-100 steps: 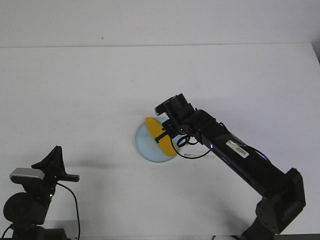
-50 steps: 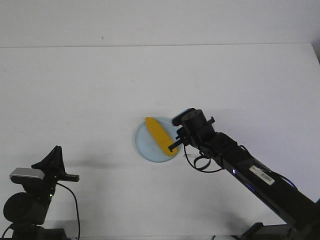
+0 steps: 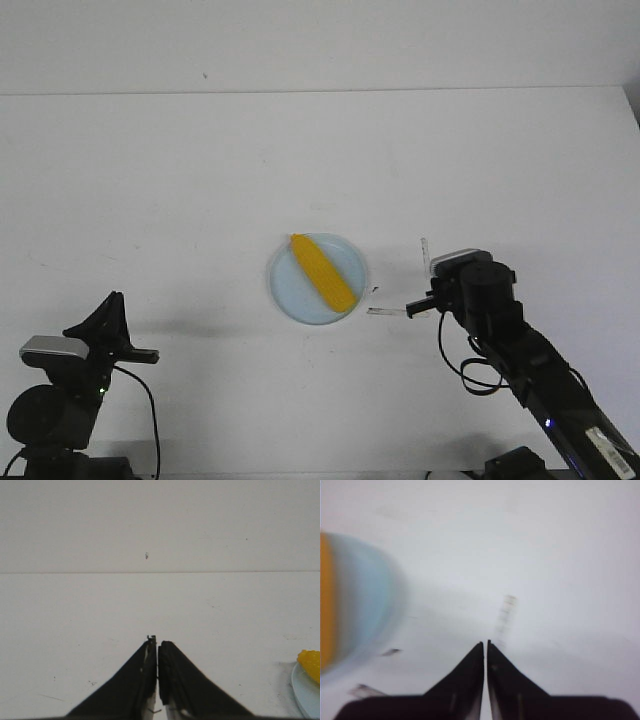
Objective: Place corn on plate with both arms
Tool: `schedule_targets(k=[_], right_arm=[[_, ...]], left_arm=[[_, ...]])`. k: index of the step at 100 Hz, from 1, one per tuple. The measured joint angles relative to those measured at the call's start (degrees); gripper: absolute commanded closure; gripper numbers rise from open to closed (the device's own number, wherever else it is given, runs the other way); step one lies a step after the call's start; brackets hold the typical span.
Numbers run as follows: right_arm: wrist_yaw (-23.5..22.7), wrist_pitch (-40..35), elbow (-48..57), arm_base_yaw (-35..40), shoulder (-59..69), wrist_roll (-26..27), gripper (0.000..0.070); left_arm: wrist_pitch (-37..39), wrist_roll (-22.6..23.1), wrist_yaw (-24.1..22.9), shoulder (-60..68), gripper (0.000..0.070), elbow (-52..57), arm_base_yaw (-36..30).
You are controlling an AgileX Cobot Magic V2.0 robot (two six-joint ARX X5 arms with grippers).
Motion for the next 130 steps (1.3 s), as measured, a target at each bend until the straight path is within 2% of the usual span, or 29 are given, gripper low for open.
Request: schedule_targets(k=[38,61,102,130], right_arm=[[0.1,0.0,-8.8,-13.4,-18.3,2.0,0.0687],[0.3,3.3,-12.9,-18.9,-29.7,2.0,0.0687],[0.5,3.7,-13.6,-19.7,-48.0,1.5,0.0687],[0.5,3.7,-13.6,-19.7,-52.4,1.5,0.0687]], left_arm=[[0.0,0.0,0.0,0.0,0.0697,0.0,0.0],[0.0,0.0,0.0,0.0,0.0697,0.0,0.0],[0.0,0.0,0.0,0.0,0.0697,0.0,0.0],[0.0,0.0,0.0,0.0,0.0697,0.0,0.0]])
